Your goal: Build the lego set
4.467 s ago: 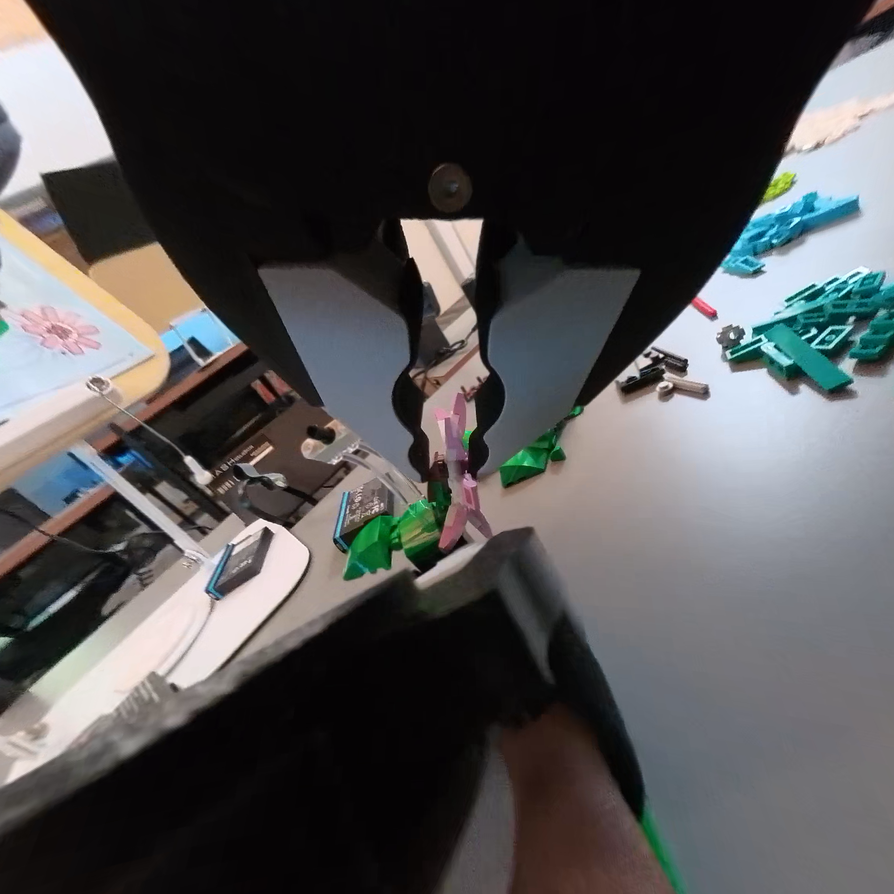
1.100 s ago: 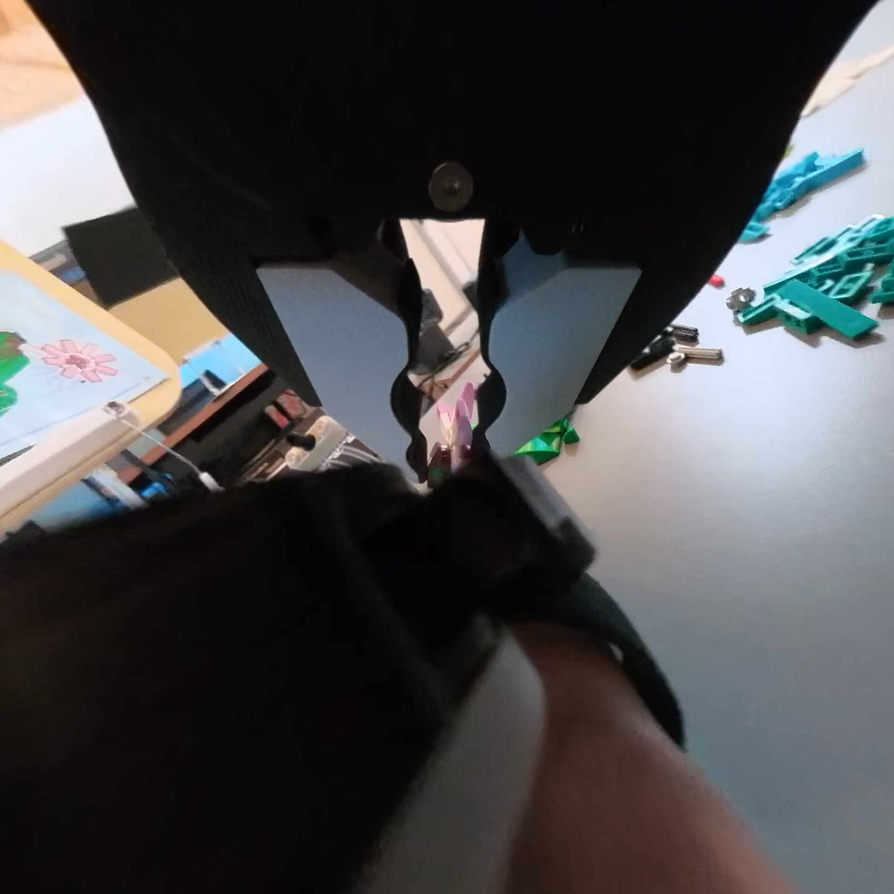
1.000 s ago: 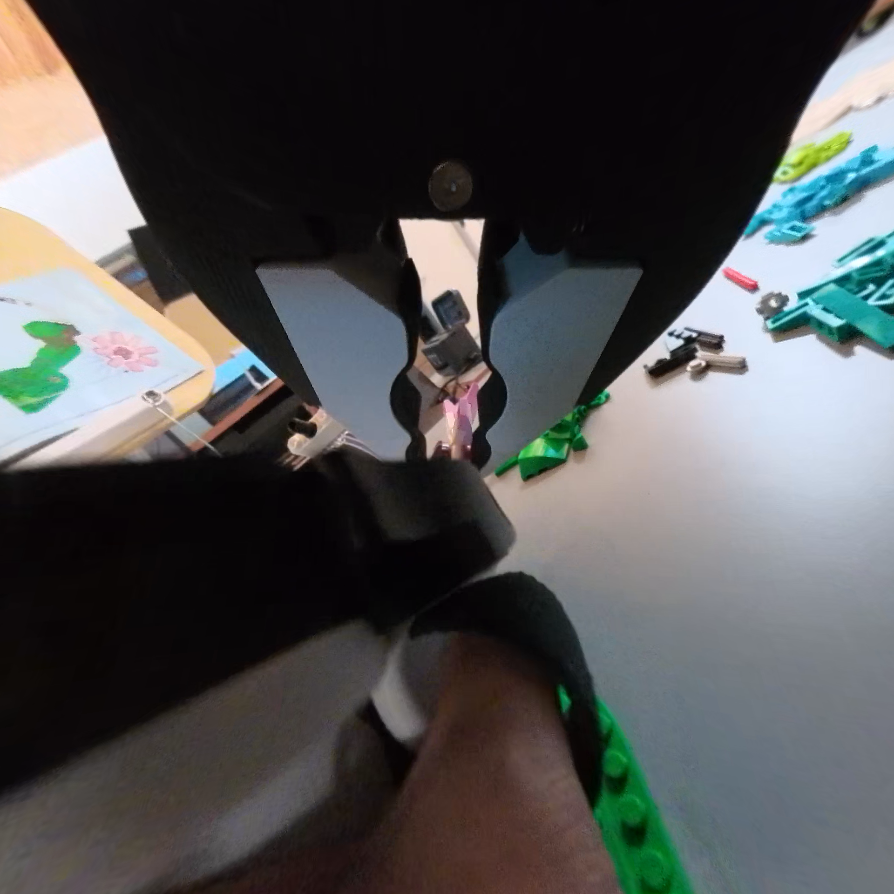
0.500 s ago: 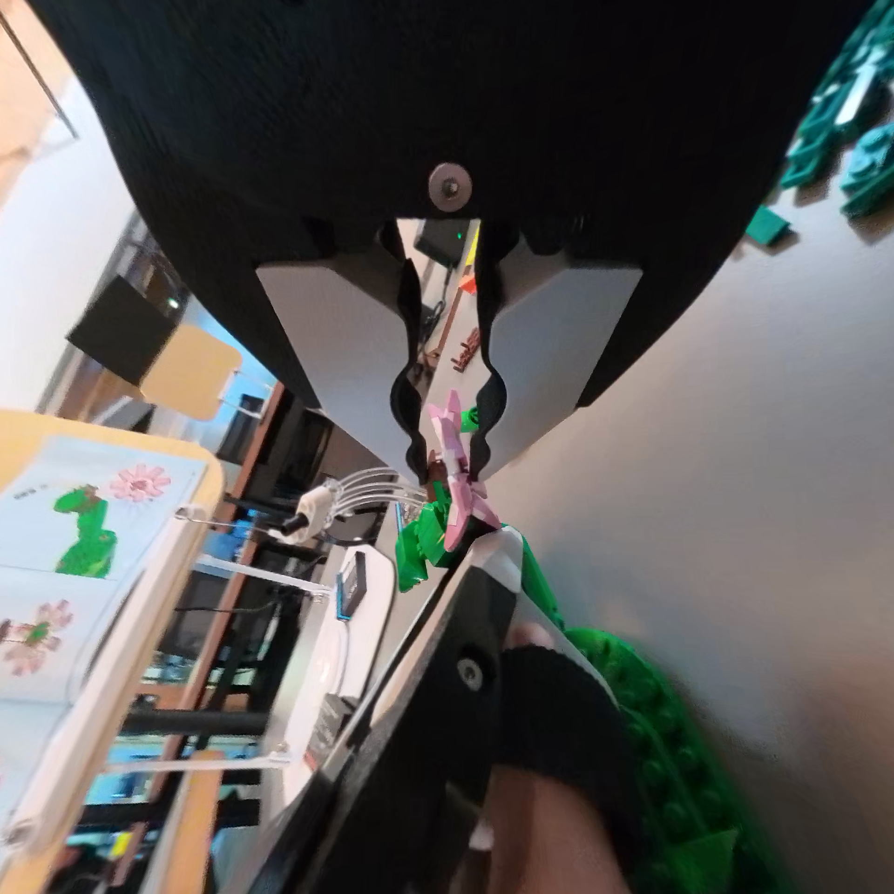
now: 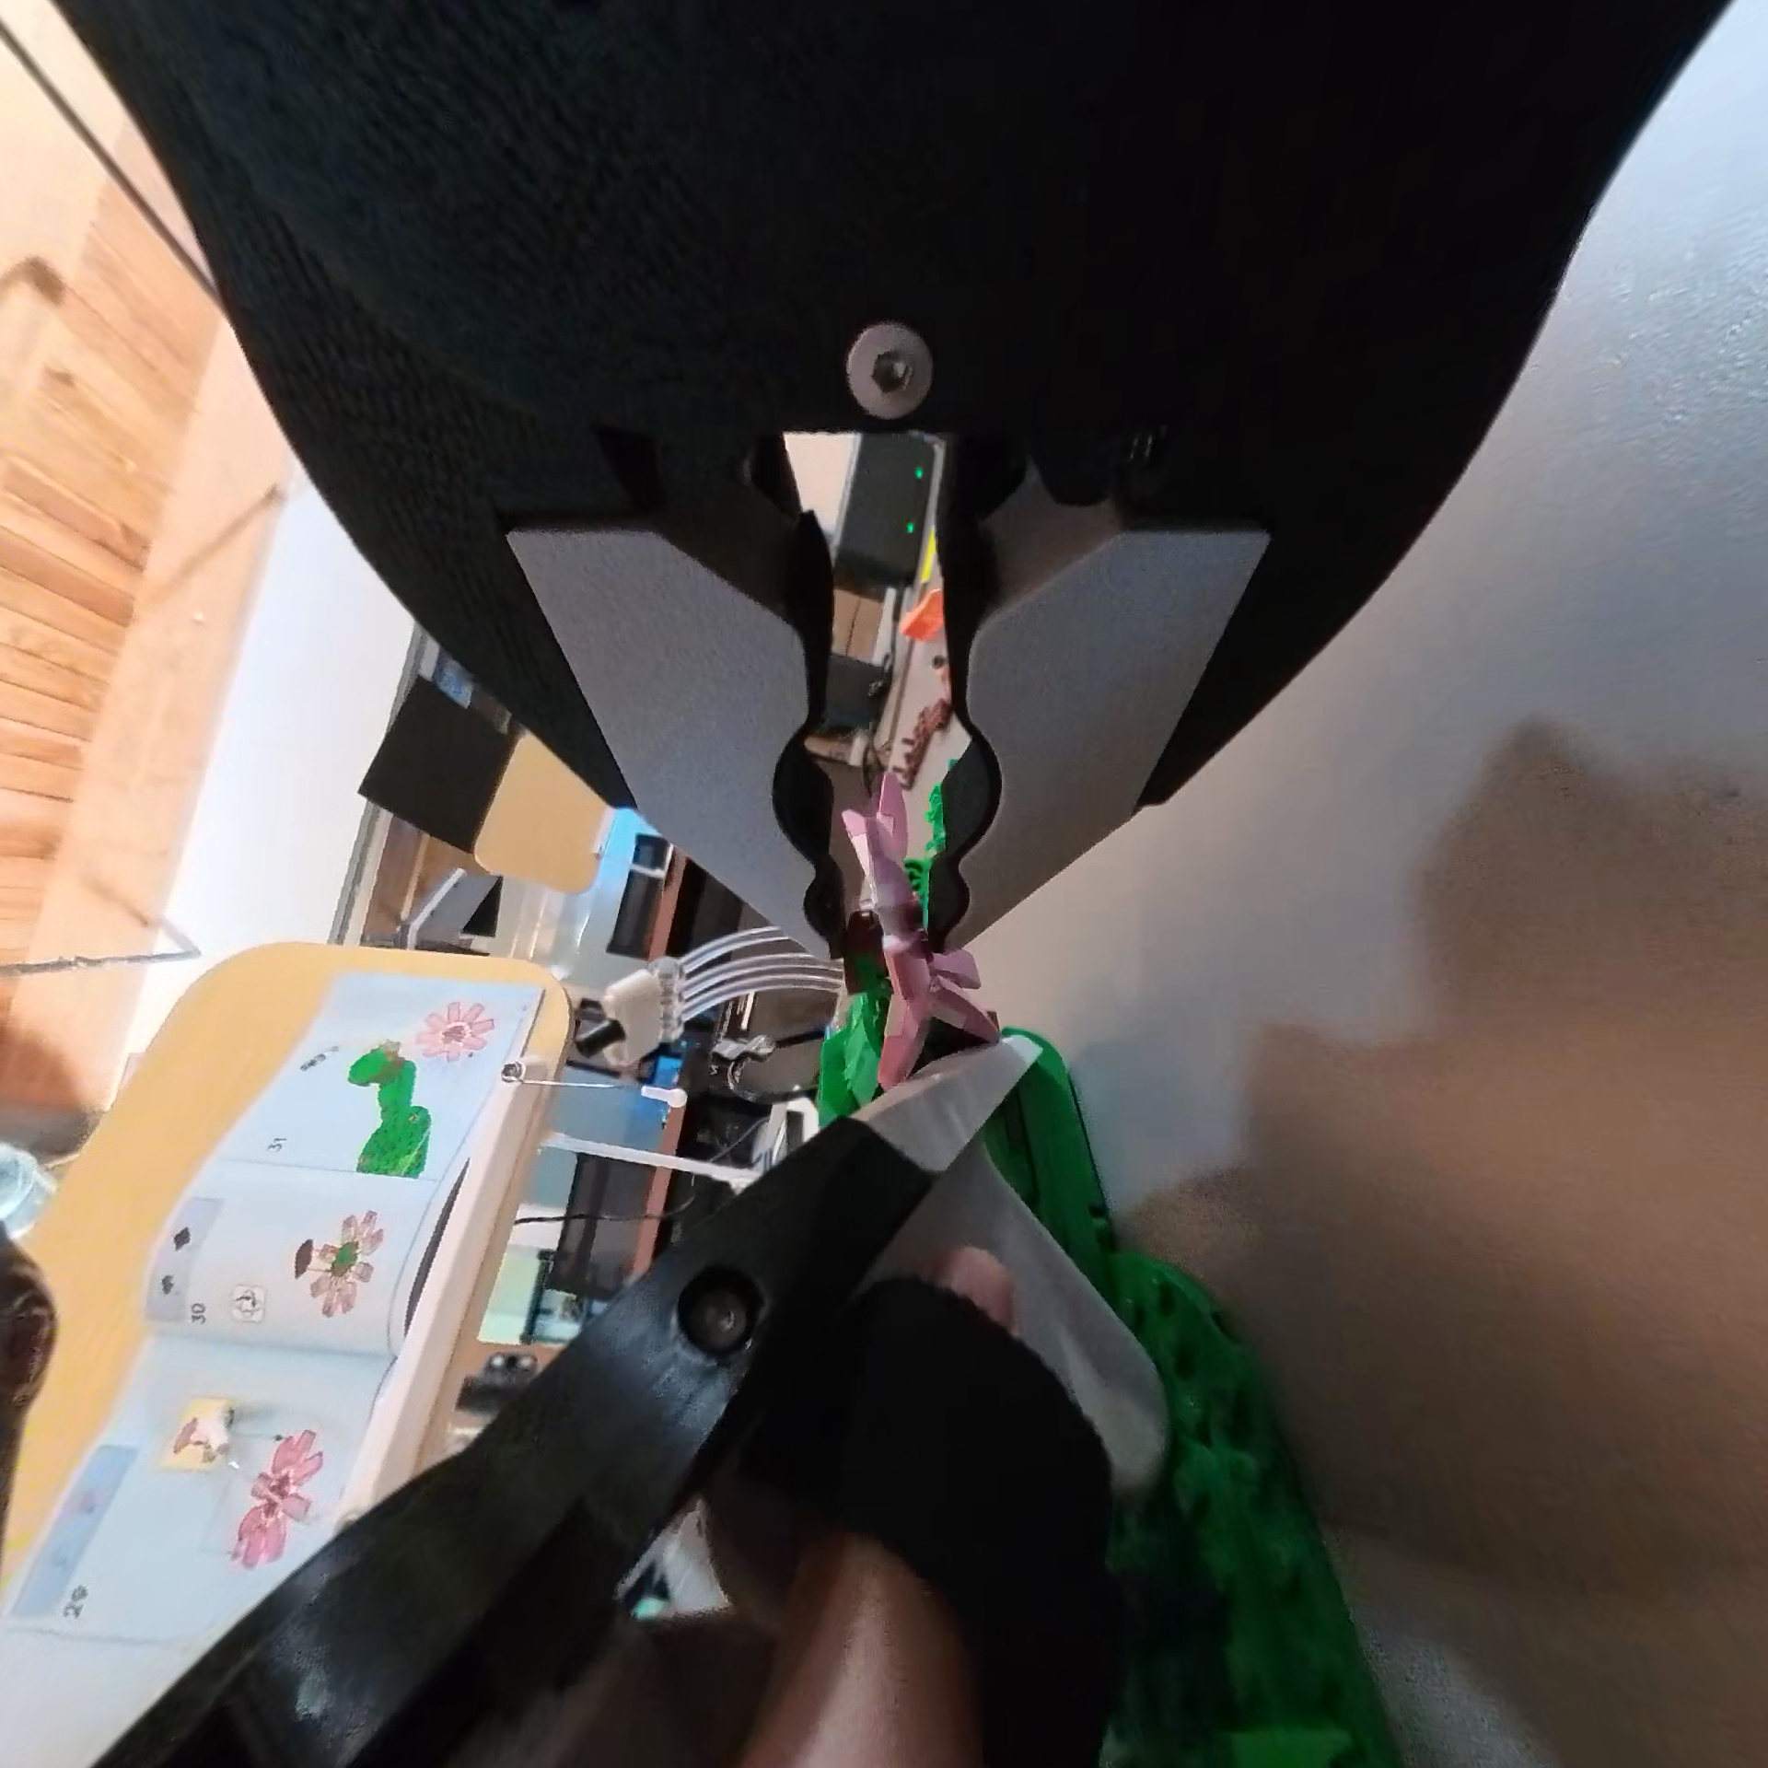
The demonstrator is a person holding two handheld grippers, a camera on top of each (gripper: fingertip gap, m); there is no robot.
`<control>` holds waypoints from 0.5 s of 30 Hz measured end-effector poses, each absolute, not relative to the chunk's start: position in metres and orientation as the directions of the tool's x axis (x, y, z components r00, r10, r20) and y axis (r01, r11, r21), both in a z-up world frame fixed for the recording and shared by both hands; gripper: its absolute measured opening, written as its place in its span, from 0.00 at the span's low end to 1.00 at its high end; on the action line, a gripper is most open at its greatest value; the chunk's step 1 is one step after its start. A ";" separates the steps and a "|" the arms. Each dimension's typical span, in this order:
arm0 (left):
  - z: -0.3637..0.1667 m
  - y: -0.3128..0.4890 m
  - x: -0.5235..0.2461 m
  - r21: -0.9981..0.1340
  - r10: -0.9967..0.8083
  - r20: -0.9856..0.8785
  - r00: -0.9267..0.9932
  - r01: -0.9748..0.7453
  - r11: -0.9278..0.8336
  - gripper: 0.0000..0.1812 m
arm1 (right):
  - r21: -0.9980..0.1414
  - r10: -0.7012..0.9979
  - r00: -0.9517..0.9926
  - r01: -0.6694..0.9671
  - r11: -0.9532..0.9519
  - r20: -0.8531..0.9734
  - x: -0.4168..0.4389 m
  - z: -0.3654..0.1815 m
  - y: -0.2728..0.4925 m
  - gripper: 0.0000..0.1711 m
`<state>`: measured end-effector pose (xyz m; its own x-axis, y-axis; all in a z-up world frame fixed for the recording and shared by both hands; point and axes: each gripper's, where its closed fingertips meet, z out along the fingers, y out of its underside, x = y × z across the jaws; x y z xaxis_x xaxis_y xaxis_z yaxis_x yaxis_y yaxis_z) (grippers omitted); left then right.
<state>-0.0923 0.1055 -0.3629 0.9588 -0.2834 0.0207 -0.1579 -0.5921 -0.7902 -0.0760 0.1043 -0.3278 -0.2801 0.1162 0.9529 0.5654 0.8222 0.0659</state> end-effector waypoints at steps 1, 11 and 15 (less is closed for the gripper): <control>-0.363 0.106 -0.093 -0.787 -0.275 0.029 0.961 -0.148 -0.599 0.09 | 0.056 0.125 -0.273 0.569 0.820 0.954 -0.076 -0.328 0.105 0.09; -0.357 0.094 -0.087 -0.733 -0.275 0.200 0.940 -0.043 -0.679 0.23 | 0.031 0.114 -0.231 0.544 0.839 0.966 -0.078 -0.327 0.108 0.09; -0.359 0.087 -0.085 -0.694 -0.280 0.246 0.928 -0.033 -0.719 0.26 | 0.022 0.122 -0.232 0.536 0.844 0.965 -0.080 -0.332 0.108 0.09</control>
<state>-0.0849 0.0869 -0.3590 0.9281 -0.2795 0.2461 -0.0326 -0.7192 -0.6941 -0.0797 0.1079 -0.3322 -0.2321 0.1218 0.9650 0.5357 0.8441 0.0223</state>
